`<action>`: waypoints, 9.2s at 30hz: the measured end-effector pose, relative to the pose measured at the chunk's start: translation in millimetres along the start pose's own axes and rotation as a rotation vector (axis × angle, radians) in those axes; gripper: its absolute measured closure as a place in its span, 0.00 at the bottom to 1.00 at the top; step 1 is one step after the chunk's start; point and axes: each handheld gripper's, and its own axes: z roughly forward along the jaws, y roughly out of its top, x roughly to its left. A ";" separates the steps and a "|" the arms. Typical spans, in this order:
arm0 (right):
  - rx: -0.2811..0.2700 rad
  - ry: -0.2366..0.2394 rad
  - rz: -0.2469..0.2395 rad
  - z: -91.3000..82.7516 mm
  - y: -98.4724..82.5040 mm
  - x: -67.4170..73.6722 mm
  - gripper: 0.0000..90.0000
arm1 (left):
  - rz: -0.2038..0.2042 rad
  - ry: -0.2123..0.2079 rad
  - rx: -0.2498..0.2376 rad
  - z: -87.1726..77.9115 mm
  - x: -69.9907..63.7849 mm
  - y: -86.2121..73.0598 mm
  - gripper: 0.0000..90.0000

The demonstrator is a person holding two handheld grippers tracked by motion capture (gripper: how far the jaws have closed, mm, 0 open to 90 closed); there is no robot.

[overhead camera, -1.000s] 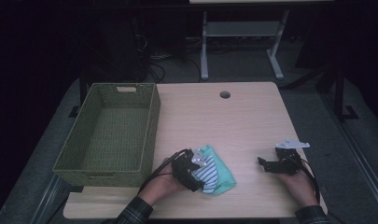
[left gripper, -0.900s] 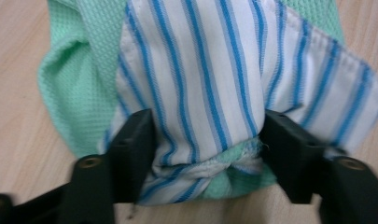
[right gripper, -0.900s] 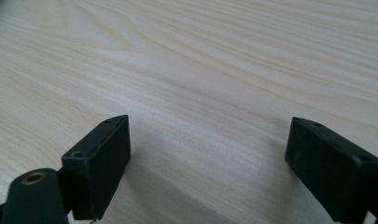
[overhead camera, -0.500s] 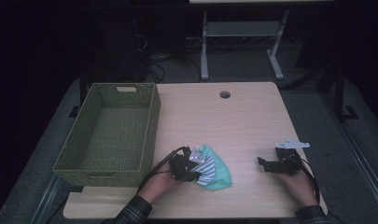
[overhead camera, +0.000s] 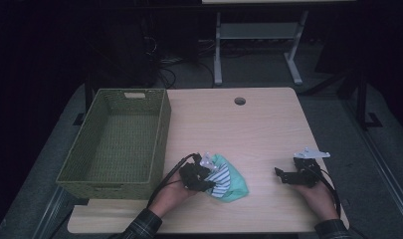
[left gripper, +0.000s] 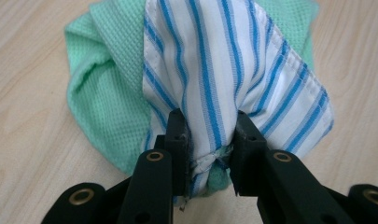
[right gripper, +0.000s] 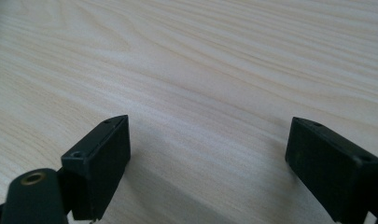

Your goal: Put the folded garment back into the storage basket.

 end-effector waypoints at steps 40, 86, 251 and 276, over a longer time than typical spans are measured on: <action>0.032 -0.016 0.022 2.5 1.1 0.3 0.02 | -0.057 0.002 -0.090 -77.4 19.8 36.8 0.79; 0.034 -0.009 0.022 2.3 1.1 1.3 0.02 | -0.202 0.220 -0.136 -179.7 76.0 -3.2 0.78; 0.032 -0.007 0.011 2.6 1.1 2.2 0.02 | -0.479 0.316 -0.271 -182.4 125.1 -61.9 0.16; 0.031 -0.007 0.010 2.6 1.1 2.1 0.02 | -0.329 0.182 -0.290 -126.8 86.3 9.4 0.16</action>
